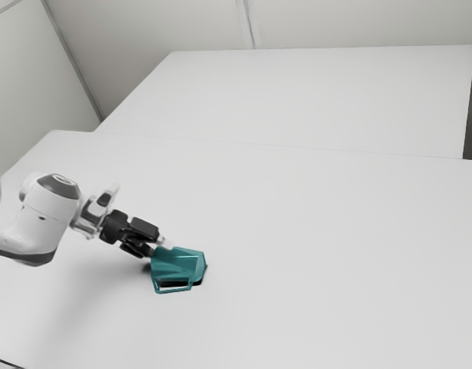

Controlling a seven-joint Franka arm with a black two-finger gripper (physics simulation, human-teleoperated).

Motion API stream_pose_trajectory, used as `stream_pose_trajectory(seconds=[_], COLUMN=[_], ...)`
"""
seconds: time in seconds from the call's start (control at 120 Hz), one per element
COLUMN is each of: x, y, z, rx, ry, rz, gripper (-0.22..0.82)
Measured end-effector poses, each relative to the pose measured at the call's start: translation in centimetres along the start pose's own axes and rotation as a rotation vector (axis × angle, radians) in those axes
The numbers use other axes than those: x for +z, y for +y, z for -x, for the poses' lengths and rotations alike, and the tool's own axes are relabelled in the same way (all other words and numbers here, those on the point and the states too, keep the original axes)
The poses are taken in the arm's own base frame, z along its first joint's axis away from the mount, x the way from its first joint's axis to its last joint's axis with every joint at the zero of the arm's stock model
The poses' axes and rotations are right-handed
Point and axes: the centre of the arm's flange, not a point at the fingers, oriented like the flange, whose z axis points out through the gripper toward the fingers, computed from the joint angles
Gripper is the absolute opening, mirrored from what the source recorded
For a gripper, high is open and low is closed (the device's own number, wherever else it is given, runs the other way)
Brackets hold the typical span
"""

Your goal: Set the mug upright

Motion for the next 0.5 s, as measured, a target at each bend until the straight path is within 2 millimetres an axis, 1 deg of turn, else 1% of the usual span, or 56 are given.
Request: stream_pose_trajectory(seconds=[0.133, 0.2, 0.283, 0.408, 0.5], x=[1.4, 2.0, 2.4, 2.2, 1.8], y=[0.5, 0.8, 1.1, 0.9, 0.8], z=[-0.2, -0.3, -0.4, -0.4, -0.5], rx=[0.027, 0.042, 0.058, 0.069, 0.079], ry=[-0.011, -0.017, -0.021, -0.012, -0.002], rz=[0.014, 0.020, 0.024, 0.023, 0.019], gripper=[0.54, 0.49, 0.37, 0.12, 0.03])
